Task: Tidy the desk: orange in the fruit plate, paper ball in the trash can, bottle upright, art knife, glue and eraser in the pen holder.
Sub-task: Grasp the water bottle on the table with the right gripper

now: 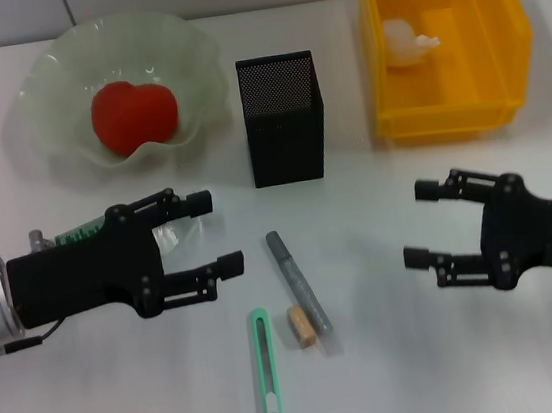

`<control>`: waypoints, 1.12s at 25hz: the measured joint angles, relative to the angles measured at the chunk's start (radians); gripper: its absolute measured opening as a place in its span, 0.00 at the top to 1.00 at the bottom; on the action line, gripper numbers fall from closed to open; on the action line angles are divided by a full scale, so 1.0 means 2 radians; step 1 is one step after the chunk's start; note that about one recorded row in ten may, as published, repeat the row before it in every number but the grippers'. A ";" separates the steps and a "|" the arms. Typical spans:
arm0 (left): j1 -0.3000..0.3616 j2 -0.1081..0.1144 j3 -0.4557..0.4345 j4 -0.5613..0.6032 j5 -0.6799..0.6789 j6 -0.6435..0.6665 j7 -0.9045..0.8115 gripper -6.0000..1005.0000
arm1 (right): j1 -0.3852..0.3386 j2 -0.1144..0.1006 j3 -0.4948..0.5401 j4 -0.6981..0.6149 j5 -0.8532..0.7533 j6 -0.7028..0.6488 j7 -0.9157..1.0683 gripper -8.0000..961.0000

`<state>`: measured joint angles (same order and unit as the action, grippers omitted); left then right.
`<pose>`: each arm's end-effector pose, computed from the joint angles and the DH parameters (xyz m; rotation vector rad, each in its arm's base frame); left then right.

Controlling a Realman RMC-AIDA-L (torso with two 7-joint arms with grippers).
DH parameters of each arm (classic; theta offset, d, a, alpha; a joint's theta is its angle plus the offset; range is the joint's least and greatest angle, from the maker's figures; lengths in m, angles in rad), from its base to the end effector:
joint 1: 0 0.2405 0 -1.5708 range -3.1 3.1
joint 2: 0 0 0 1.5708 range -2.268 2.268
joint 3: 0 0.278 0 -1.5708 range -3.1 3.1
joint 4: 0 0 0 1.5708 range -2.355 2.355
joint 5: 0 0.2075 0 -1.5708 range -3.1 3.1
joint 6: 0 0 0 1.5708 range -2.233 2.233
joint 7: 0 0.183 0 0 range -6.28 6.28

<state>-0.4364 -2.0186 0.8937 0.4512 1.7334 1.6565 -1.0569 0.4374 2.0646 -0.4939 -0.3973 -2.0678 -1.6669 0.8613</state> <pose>-0.2712 0.3000 -0.0544 -2.7730 -0.4031 -0.9134 0.2948 0.2900 -0.0622 -2.6781 0.3385 0.8410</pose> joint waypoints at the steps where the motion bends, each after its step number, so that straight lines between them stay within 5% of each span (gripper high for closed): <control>1: -0.002 0.000 -0.001 0.000 0.000 -0.001 -0.003 0.27 | 0.001 0.000 0.000 0.000 -0.007 0.003 0.000 0.17; 7: -0.015 -0.001 -0.003 0.022 0.003 -0.021 -0.036 0.27 | 0.005 0.001 -0.002 0.000 -0.029 0.019 -0.001 0.17; 11: -0.019 -0.006 0.003 0.091 0.016 -0.045 -0.103 0.27 | 0.005 0.001 -0.002 -0.001 -0.030 0.020 -0.004 0.17; 16: -0.040 -0.009 0.003 0.174 0.097 -0.068 -0.204 0.28 | 0.005 0.000 -0.002 -0.005 -0.032 0.021 -0.005 0.17; 28: -0.124 -0.024 0.008 0.239 0.281 -0.066 -0.321 0.28 | 0.005 0.000 -0.007 -0.009 -0.038 0.020 -0.005 0.17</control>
<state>-0.6847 -2.0662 0.9100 0.9295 2.2952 1.5240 -1.6986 0.4475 2.0648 -0.5078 -0.4154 -2.1446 -1.6260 0.8508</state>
